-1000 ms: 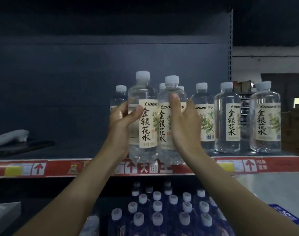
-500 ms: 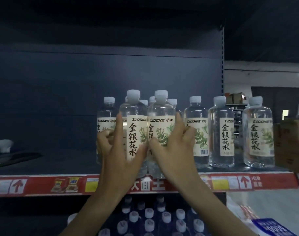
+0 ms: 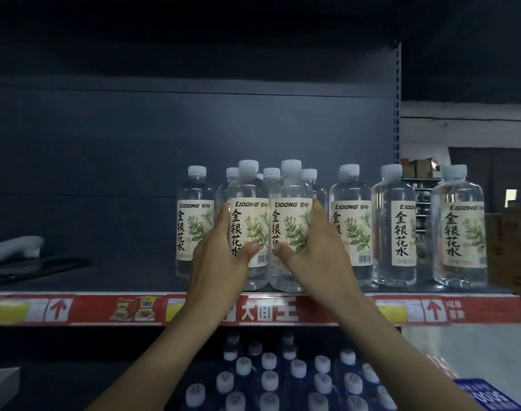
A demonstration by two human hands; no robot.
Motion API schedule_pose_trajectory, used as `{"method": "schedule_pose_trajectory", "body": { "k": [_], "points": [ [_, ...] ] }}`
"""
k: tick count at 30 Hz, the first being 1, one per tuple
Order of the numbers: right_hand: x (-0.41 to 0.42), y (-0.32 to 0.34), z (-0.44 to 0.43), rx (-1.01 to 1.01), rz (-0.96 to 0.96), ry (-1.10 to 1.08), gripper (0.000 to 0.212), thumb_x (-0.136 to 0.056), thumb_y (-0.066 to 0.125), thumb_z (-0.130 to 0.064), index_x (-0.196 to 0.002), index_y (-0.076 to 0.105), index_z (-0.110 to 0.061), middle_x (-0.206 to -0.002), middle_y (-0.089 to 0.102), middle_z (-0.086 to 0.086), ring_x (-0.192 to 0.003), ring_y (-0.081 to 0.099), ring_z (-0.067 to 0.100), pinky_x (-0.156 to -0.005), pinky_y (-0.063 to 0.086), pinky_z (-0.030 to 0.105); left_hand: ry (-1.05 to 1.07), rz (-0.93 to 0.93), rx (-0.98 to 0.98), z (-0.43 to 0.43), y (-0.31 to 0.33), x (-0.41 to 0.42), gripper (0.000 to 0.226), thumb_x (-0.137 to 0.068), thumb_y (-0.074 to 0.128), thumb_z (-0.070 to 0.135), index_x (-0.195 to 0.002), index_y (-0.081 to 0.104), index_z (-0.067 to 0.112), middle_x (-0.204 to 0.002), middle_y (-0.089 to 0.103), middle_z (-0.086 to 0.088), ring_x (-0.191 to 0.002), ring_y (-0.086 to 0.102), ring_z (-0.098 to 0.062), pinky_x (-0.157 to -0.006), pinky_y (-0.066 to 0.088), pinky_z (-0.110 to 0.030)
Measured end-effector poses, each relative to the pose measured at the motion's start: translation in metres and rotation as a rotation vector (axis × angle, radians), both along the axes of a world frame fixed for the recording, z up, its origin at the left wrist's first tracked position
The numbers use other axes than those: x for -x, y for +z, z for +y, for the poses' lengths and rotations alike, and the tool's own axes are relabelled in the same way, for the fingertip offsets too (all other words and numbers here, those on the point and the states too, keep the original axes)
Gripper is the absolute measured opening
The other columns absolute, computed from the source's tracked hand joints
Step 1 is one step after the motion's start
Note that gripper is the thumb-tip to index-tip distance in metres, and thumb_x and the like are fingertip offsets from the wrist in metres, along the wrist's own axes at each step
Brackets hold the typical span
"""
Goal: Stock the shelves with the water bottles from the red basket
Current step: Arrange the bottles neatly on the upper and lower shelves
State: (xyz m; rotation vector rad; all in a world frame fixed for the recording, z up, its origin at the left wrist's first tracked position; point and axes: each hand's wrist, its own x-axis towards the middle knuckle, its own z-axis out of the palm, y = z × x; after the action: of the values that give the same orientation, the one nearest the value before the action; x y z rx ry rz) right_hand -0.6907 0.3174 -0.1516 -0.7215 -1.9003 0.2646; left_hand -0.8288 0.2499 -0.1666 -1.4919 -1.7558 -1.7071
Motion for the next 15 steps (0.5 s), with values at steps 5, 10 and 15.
{"method": "schedule_pose_trajectory", "body": {
  "k": [5, 10, 15],
  "points": [
    [0.006, 0.001, 0.003, 0.036, -0.002, -0.037, 0.095, -0.084, 0.072, -0.037, -0.155, 0.010, -0.022, -0.138, 0.049, 0.011, -0.120, 0.052, 0.027, -0.098, 0.048, 0.042, -0.002, 0.001, 0.087, 0.001, 0.003, 0.001, 0.082, -0.090, 0.062, 0.042, -0.153, 0.010, 0.038, -0.152, 0.041, 0.003, -0.136, 0.042, -0.022, -0.109, 0.039, -0.051],
    [0.002, -0.003, -0.016, 0.090, -0.035, -0.041, 0.095, -0.092, 0.067, -0.030, -0.157, 0.000, -0.019, -0.151, 0.032, 0.017, -0.134, 0.042, 0.032, -0.108, 0.038, 0.042, 0.034, 0.116, 0.219, -0.016, 0.005, -0.011, 0.082, -0.097, 0.052, 0.033, -0.152, -0.009, 0.037, -0.147, 0.044, -0.001, -0.117, 0.057, -0.019, -0.098, 0.049, -0.043],
    [0.000, -0.040, -0.071, -0.151, -0.186, -0.123, 0.078, -0.097, 0.055, -0.023, -0.157, 0.008, -0.011, -0.161, 0.014, 0.019, -0.150, 0.015, 0.034, -0.120, 0.027, 0.046, 0.318, 0.501, 0.392, -0.080, -0.028, -0.008, 0.073, -0.100, 0.041, 0.036, -0.155, -0.003, 0.020, -0.159, 0.021, -0.009, -0.143, 0.026, -0.028, -0.114, 0.031, -0.044]
  ]
}}
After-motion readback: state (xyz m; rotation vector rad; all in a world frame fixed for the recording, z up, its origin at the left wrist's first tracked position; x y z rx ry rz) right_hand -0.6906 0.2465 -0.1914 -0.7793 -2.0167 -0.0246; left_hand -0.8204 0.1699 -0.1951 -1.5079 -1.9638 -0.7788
